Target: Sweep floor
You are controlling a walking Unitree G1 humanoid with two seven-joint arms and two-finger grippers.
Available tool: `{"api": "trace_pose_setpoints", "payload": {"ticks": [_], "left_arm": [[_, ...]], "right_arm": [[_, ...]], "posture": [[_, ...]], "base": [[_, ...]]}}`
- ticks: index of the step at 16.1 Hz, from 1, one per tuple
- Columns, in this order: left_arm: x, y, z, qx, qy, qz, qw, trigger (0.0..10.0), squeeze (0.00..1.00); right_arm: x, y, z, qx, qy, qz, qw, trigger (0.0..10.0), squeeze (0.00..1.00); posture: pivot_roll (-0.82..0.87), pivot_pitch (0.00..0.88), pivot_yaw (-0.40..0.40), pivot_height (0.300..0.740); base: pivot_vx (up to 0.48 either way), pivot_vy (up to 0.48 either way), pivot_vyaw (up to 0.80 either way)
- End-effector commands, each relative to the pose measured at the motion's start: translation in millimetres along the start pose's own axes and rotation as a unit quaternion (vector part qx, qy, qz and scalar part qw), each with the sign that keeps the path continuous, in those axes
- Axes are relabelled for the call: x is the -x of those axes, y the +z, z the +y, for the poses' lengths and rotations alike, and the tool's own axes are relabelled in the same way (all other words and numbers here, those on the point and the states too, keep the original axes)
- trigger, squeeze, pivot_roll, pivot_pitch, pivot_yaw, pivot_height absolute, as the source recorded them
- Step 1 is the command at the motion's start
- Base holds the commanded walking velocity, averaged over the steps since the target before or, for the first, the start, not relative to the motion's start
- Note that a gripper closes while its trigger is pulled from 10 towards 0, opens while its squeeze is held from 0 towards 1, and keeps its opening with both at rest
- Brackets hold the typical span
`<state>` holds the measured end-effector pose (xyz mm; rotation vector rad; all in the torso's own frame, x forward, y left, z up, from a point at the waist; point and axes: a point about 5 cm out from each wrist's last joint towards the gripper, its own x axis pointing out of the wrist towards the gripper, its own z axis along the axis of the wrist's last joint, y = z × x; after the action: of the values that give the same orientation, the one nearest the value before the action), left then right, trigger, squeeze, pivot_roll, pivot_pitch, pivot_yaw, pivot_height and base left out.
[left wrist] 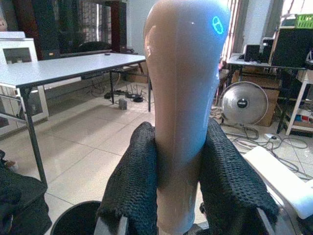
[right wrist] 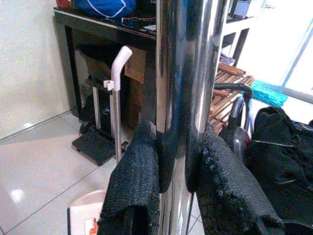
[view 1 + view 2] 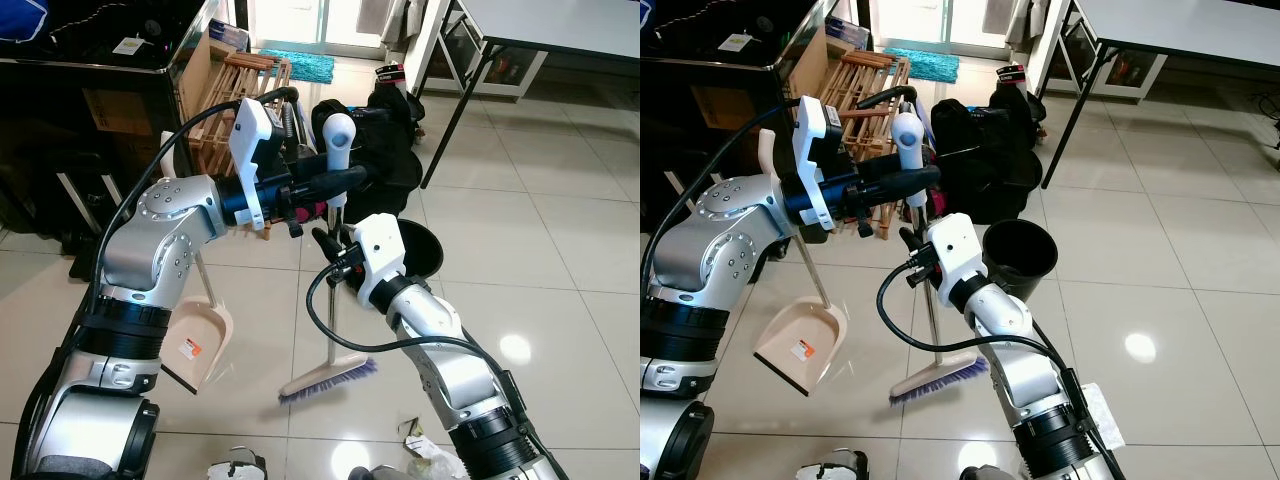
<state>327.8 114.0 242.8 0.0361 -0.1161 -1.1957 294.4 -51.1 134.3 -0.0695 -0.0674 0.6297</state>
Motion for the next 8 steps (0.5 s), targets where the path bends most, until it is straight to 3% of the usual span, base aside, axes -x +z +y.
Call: {"api": "trace_pose_setpoints", "payload": {"ticks": [1,8], "left_arm": [[-5.0,2.0,-1.3,-0.001,-0.018,0.01,1.0,0.0,0.0],[-4.9,2.1,2.0,-0.009,-0.023,0.025,0.999,0.0,0.0]], "right_arm": [[-2.7,10.0,-5.8,0.015,-0.014,-0.022,1.0,0.0,0.0],[-3.5,10.1,-5.5,0.014,-0.015,-0.023,1.0,0.0,0.0]], "posture": [[0.15,0.083,-0.068,0.74],[0.15,0.083,-0.064,0.74]], "base": [[0.0,0.0,0.0],[0.0,0.0,0.0]]}}
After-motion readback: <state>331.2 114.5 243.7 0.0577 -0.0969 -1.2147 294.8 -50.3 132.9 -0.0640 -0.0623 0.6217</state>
